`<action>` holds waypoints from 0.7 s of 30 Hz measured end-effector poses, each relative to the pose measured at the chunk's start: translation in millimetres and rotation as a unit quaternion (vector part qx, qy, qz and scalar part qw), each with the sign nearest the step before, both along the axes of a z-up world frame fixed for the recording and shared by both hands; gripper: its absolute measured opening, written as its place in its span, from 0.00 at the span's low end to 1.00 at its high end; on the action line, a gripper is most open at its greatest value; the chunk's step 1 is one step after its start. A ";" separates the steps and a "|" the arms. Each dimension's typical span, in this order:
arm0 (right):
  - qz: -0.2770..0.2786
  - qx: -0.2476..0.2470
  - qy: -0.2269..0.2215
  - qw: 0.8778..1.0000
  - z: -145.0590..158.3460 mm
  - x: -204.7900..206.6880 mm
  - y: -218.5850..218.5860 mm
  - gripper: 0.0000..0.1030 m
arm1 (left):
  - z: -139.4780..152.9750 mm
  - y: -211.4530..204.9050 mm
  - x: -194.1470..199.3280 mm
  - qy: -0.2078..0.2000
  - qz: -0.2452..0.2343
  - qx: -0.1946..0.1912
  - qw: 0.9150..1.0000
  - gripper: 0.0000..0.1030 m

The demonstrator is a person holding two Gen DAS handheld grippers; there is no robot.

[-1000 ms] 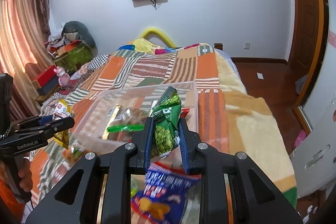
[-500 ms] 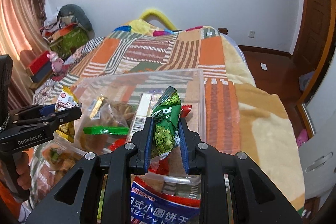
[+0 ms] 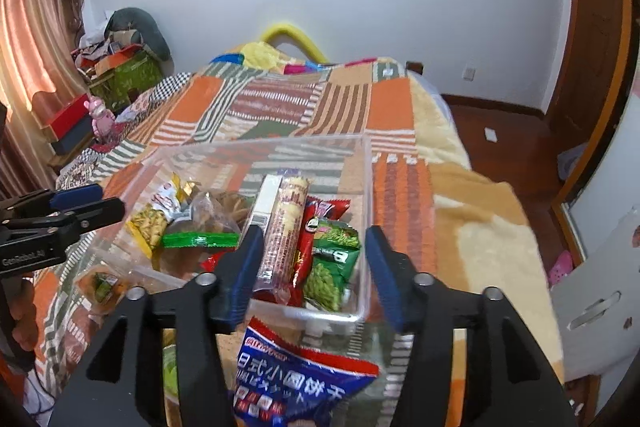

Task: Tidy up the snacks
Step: 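Carry the chip bag and pea bag into the clear box and release both, then grasp the orange puff bag with the left tool while the right tool grasps the blue cracker bag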

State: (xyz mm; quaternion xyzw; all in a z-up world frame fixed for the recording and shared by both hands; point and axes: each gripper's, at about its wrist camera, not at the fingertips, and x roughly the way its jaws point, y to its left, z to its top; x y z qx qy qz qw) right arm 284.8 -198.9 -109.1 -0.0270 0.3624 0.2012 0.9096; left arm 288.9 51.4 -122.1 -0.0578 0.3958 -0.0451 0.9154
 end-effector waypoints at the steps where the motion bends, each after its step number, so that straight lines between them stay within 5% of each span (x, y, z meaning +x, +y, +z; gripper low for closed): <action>1: -0.001 0.002 -0.007 1.000 5.9 -4.7 -2.5 0.56 | 3.9 2.3 -6.0 -0.004 -0.001 0.004 1.000 0.65; 10: -0.010 0.013 -0.041 0.999 24.0 -39.1 -14.5 0.77 | 0.5 39.5 -50.6 0.006 0.016 0.017 1.000 0.72; 21: -0.023 0.000 0.012 1.000 -17.3 -60.0 -14.5 0.79 | -62.3 65.8 -51.0 0.080 0.040 -0.013 0.996 0.72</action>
